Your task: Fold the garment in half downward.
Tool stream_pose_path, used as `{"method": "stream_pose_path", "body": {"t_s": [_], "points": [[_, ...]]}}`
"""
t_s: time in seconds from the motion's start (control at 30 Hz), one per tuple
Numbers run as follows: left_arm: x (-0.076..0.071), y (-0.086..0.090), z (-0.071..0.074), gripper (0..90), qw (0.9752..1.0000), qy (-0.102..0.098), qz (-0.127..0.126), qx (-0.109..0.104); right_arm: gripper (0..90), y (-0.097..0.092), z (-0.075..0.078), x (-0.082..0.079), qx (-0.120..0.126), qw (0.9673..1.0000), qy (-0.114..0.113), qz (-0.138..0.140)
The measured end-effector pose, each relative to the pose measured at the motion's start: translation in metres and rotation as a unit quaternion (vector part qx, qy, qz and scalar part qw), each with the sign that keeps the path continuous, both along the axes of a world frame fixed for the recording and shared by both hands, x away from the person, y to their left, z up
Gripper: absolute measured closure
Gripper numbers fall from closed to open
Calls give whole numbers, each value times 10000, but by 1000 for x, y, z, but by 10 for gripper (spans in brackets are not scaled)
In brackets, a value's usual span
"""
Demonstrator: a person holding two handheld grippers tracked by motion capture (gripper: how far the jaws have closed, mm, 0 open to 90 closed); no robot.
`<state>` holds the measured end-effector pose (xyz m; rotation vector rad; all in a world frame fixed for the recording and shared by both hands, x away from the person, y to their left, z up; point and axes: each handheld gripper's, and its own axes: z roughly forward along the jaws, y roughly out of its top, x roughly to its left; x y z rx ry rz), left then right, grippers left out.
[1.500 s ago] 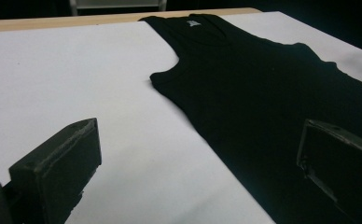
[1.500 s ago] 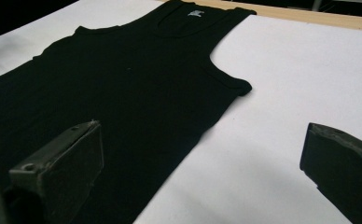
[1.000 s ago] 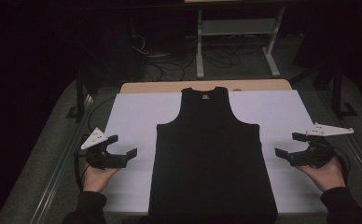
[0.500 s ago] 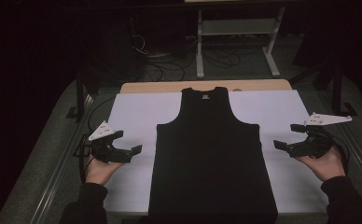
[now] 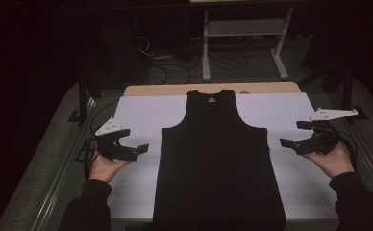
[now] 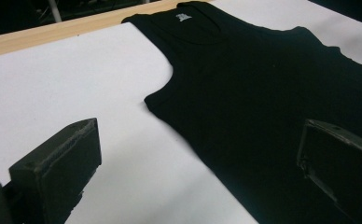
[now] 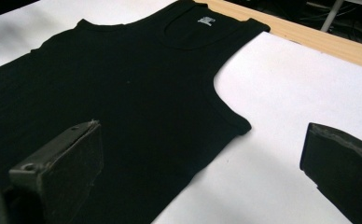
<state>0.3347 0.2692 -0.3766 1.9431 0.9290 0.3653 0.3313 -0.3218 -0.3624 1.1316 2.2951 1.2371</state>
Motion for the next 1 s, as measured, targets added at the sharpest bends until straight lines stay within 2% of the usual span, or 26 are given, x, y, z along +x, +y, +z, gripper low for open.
{"method": "stream_pose_path", "body": {"t_s": [0.3, 0.63, 1.0], "points": [[12, 2, 0, 0, 10000, 96, 2, 8, 0, 8, 4, 15, -78, 9999, 45, 97], [25, 0, 6, 0, 9999, 100, -87, 29, 0, 17, 5, 28, -105, 9997, 108, 177], [41, -10, 10, 0, 9997, 148, -172, 107, 0, 15, 0, 41, -97, 9996, 207, 145]]}}
